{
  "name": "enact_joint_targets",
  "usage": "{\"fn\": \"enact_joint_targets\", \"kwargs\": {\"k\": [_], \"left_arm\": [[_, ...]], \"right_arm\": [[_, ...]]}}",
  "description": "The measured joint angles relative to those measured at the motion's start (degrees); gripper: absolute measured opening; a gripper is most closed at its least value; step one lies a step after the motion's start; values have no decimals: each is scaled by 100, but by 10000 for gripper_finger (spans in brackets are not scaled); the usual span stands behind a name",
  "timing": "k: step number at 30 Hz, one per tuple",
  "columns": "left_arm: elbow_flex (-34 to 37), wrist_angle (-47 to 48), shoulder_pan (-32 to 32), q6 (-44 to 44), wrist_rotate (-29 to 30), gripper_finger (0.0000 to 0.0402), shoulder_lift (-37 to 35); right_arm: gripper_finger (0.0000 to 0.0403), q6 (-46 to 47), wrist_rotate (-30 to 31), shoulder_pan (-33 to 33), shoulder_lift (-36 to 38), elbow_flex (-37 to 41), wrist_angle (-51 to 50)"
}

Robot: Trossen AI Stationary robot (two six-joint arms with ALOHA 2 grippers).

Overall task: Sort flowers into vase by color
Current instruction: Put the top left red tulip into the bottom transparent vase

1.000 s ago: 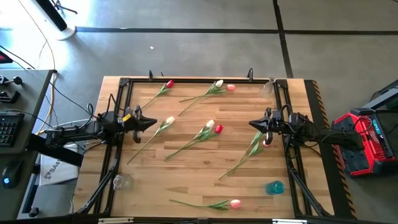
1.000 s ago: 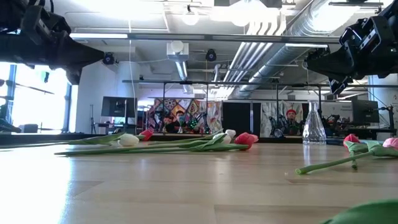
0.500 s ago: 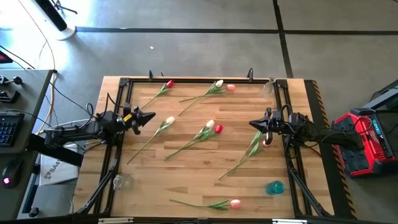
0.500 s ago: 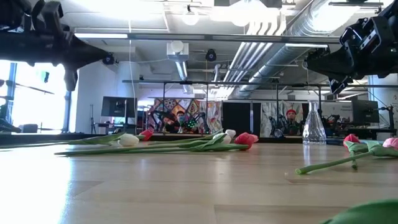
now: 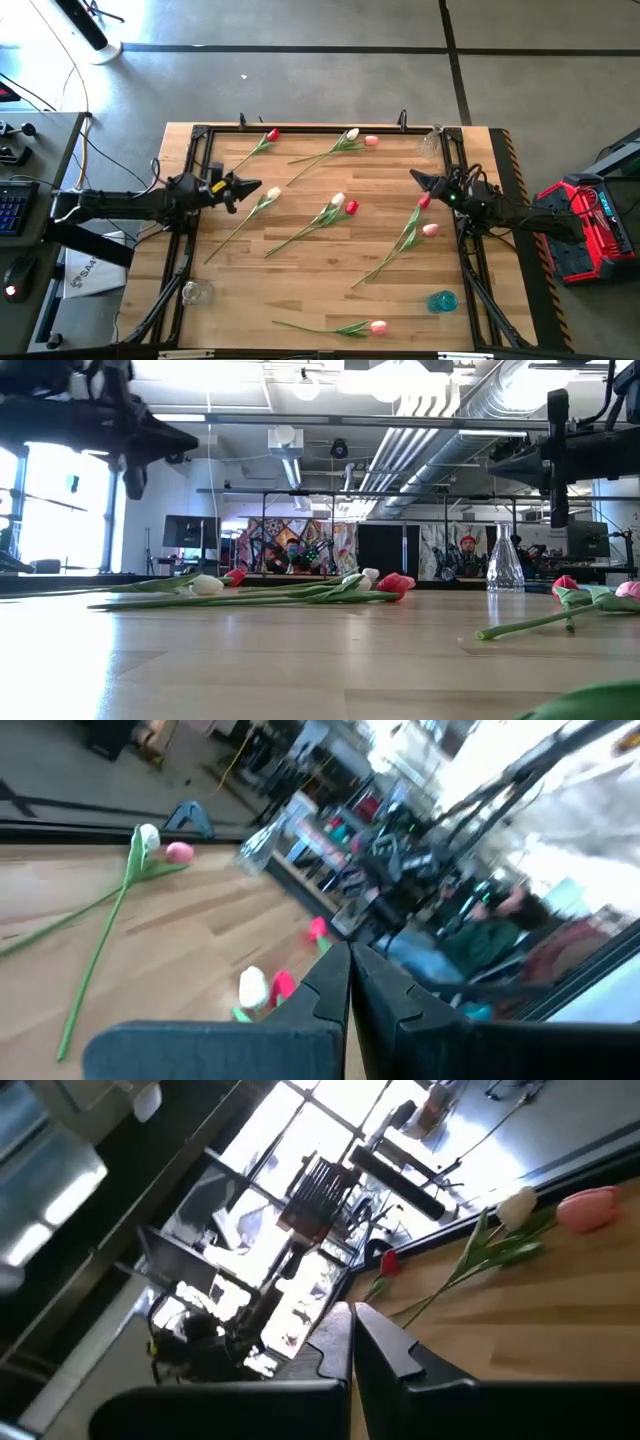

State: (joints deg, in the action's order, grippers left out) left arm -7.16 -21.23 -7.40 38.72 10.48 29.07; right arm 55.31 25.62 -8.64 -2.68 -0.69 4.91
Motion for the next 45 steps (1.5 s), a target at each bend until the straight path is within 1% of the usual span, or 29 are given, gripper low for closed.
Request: {"fn": "enact_joint_targets", "kwargs": {"k": [2,5,9,13,16,18,20,23,26,29,33,39,41,45], "left_arm": [[-334,18,-7,-79,23,1,491],[-988,388,-97,-273,69,12,1179],[-2013,1668,-398,-616,155,46,2047],[-2955,3045,-937,-606,622,85,2834],[-3565,4127,-1532,-511,442,106,3285],[-3837,4646,-1902,-786,247,115,3564],[-3974,4991,-2249,-1197,60,119,3835],[-4022,5158,-2750,-1422,-258,120,4242],[-4022,5215,-3210,-1529,-422,120,4702],[-4022,5104,-3595,-1550,-421,121,5116],[-4022,4981,-3921,-1721,-422,121,5556],[-4022,4972,-4088,-2011,-424,121,6055],[-4023,4967,-4102,-2087,-336,121,6163],[-4209,5113,-4102,-2294,40,121,6337]], "right_arm": [[0,-24,154,0,0,0,0],[0,1,125,0,0,0,2],[0,156,-110,0,0,0,2],[6,337,-242,2,0,0,11],[25,517,-477,4,0,0,93],[45,581,-622,4,0,0,116],[71,647,-652,4,0,0,114],[115,777,-681,4,0,0,161],[157,786,-791,4,-2,0,216],[185,1259,-490,7,-44,0,-93],[194,1380,-247,4,-319,0,-116],[194,1531,-276,4,-769,0,84],[194,1515,-279,4,-895,0,252],[194,1374,-286,4,-1123,0,660]]}}
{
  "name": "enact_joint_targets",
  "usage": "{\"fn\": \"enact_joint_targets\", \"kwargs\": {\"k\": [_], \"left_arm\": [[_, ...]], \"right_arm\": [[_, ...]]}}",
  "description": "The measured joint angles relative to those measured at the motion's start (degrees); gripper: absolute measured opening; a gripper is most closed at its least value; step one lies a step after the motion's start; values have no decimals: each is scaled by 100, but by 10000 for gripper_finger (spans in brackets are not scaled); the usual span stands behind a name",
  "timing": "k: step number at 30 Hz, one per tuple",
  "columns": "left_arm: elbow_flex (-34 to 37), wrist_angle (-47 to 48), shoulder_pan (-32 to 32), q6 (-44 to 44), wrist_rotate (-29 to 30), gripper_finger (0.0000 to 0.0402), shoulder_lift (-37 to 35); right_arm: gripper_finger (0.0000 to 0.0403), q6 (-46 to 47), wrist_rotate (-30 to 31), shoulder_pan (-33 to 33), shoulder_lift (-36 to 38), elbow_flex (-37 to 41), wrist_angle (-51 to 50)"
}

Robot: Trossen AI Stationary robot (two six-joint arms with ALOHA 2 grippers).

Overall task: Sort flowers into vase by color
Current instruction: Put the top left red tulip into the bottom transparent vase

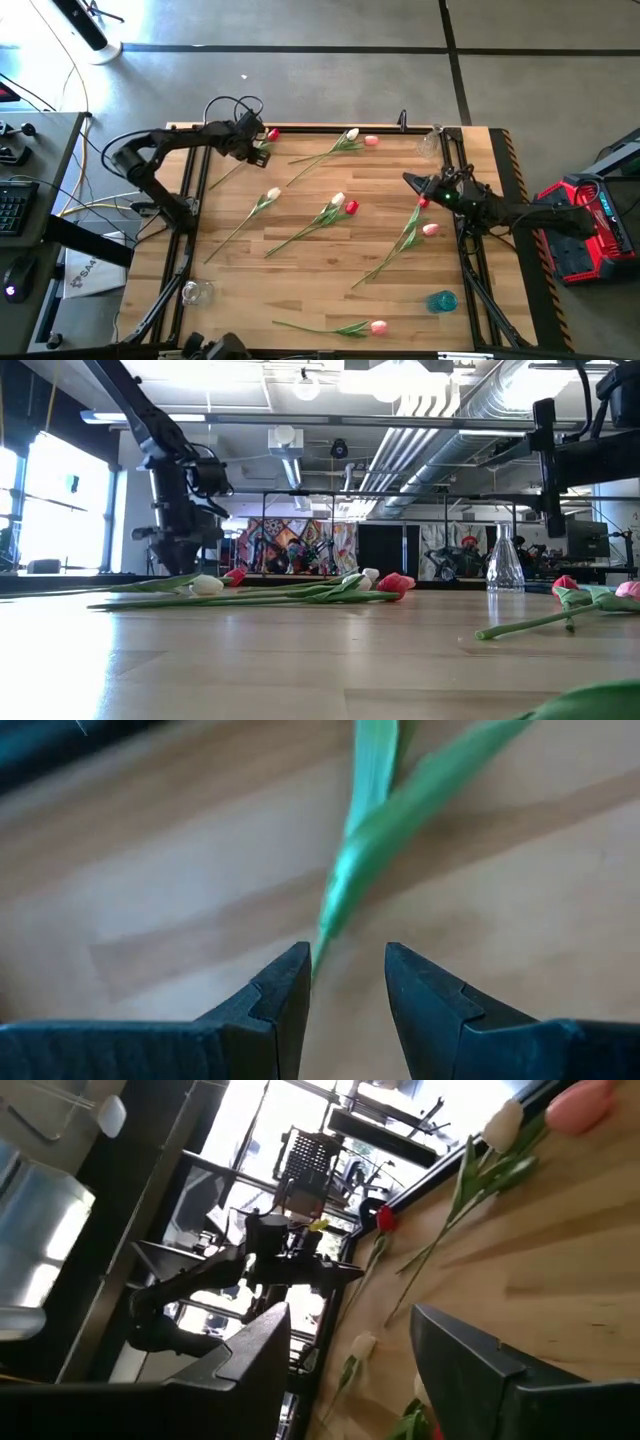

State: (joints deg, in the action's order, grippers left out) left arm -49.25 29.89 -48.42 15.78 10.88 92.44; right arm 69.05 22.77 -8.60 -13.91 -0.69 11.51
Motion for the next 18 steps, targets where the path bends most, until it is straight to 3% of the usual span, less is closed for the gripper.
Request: {"fn": "enact_joint_targets", "kwargs": {"k": [7,12,18], "left_arm": [[-463,-124,-72,-952,-145,118,551],[-839,217,-231,-1030,-492,108,1156],[-1054,539,-256,-1122,-428,74,1356]], "right_arm": [[194,-49,-6,0,-265,0,317],[194,-9,-7,0,-308,0,374],[191,17,-39,0,-308,0,639]]}}
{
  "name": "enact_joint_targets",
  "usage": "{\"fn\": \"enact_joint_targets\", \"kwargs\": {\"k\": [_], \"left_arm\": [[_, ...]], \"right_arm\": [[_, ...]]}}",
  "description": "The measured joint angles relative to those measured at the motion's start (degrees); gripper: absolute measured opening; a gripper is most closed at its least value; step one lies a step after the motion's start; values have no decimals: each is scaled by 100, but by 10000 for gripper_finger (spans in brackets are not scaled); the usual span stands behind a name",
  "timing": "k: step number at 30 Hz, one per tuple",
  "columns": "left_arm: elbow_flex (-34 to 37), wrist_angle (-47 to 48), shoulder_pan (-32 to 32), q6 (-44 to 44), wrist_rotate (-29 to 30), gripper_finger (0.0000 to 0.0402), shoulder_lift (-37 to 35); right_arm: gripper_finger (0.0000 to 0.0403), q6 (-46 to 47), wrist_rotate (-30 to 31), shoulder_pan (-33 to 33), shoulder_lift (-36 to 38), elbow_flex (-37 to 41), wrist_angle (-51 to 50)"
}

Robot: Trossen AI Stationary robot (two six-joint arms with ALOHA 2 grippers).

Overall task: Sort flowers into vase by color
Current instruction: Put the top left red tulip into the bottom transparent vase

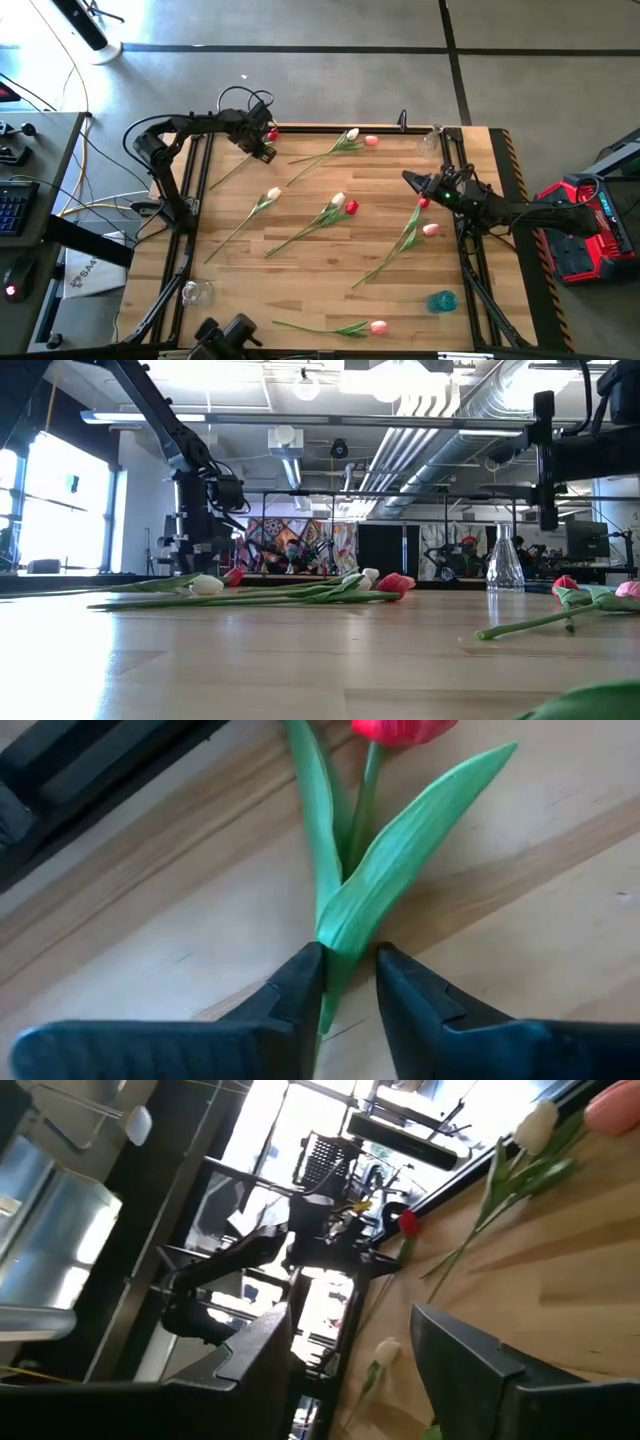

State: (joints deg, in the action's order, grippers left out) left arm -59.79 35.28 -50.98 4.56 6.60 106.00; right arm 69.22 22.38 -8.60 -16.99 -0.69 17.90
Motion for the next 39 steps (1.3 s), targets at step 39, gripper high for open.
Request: {"fn": "enact_joint_targets", "kwargs": {"k": [39], "left_arm": [[15,-2629,2511,-460,-3955,0,-2862]], "right_arm": [[229,-3709,-850,277,-5749,-5495,-790]]}}
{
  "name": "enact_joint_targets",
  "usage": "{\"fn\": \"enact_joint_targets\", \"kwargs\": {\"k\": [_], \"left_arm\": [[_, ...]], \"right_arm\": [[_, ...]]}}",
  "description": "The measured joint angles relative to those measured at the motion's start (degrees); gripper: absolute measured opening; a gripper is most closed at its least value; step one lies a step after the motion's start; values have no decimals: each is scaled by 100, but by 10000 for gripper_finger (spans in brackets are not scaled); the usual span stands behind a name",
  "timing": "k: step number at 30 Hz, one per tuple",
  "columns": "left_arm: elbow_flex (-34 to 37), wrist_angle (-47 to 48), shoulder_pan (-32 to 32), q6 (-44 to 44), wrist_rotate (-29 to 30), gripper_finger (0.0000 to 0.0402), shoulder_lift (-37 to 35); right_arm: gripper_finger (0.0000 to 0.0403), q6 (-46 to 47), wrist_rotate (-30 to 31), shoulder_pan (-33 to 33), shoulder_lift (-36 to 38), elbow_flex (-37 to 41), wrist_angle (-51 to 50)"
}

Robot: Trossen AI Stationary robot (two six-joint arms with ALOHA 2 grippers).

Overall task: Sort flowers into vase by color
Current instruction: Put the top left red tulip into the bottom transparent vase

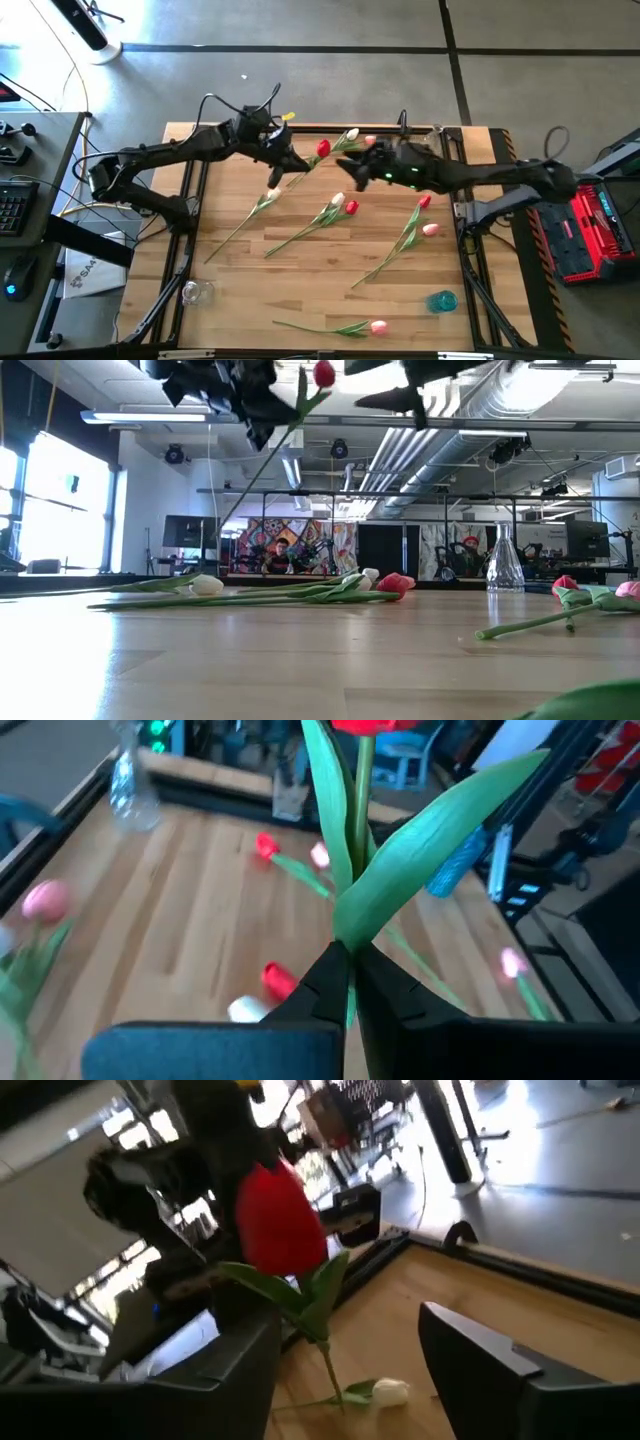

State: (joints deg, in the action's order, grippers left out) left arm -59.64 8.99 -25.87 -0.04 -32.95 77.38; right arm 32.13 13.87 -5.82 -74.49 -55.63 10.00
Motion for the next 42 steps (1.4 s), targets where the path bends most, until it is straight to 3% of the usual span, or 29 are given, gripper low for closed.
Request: {"fn": "enact_joint_targets", "kwargs": {"k": [7,18,24,30,42], "left_arm": [[0,-342,334,237,6,0,0],[0,-1018,621,750,139,0,26],[0,-1031,684,801,283,0,31],[0,-1062,775,1101,403,0,148],[0,-974,1098,1328,754,1,254]], "right_arm": [[217,-363,-300,116,-754,-849,-634],[173,-528,-343,221,-779,-912,-593],[108,-534,-563,223,-779,-912,-584],[12,-569,-815,223,-779,-909,-634],[2,-567,-1091,290,-773,-899,-946]]}}
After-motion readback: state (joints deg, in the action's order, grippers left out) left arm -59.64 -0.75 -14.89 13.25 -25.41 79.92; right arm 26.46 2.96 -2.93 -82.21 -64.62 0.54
